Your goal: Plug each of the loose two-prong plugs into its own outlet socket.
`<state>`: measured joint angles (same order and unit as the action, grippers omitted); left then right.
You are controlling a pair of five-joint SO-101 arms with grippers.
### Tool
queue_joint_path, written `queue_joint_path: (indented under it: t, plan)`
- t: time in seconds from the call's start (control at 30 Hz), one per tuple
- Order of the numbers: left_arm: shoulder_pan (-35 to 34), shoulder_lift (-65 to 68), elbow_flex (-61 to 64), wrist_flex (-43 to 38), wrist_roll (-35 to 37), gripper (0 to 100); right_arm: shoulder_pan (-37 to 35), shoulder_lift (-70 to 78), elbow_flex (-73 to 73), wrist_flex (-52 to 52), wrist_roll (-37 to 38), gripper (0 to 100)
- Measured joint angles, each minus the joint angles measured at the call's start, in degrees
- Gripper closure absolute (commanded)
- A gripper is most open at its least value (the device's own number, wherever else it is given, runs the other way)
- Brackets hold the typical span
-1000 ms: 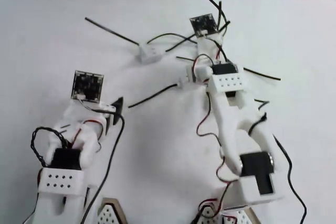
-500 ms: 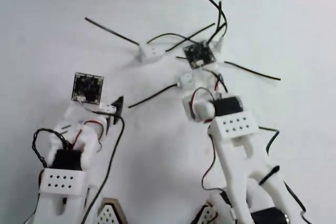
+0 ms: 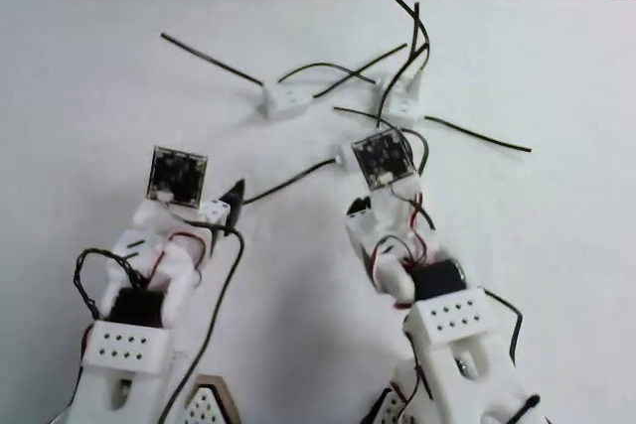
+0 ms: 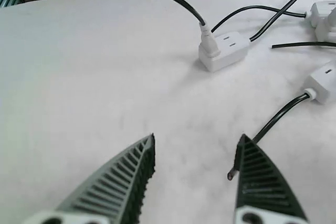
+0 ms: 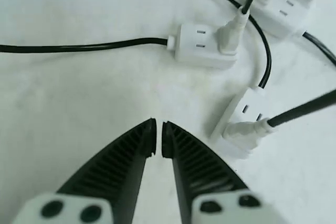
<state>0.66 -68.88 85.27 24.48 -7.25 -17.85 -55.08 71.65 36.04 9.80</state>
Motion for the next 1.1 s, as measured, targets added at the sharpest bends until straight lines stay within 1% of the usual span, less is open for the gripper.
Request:
queue_joint_path:
  t: [0.13,0.27,0.43,0.53,0.67,0.97,1.1]
  plan:
    - [0.00,-5.45,2.46,0.09,0.00,76,0.00,-7.56,3.69,-0.44,0.00,97.5]
    - [0.09,-14.15,6.68,1.23,0.00,76,-0.09,-13.45,6.42,-0.53,0.00,97.5]
    - [0.44,-27.25,10.99,5.89,0.00,76,-0.09,-19.52,9.49,-0.53,0.00,97.5]
    - [2.81,-33.49,11.96,9.14,0.00,75,-0.09,-23.03,11.34,-0.53,0.00,97.4]
    - [4.04,-34.64,11.96,10.11,0.00,75,-0.09,-28.40,14.59,-0.53,0.00,97.4]
    - [4.04,-34.64,11.96,10.20,0.00,76,-0.09,-45.45,22.95,-0.53,0.00,97.4]
    - [4.04,-34.64,11.96,10.99,0.00,75,-0.09,-46.86,23.82,-0.53,0.00,97.4]
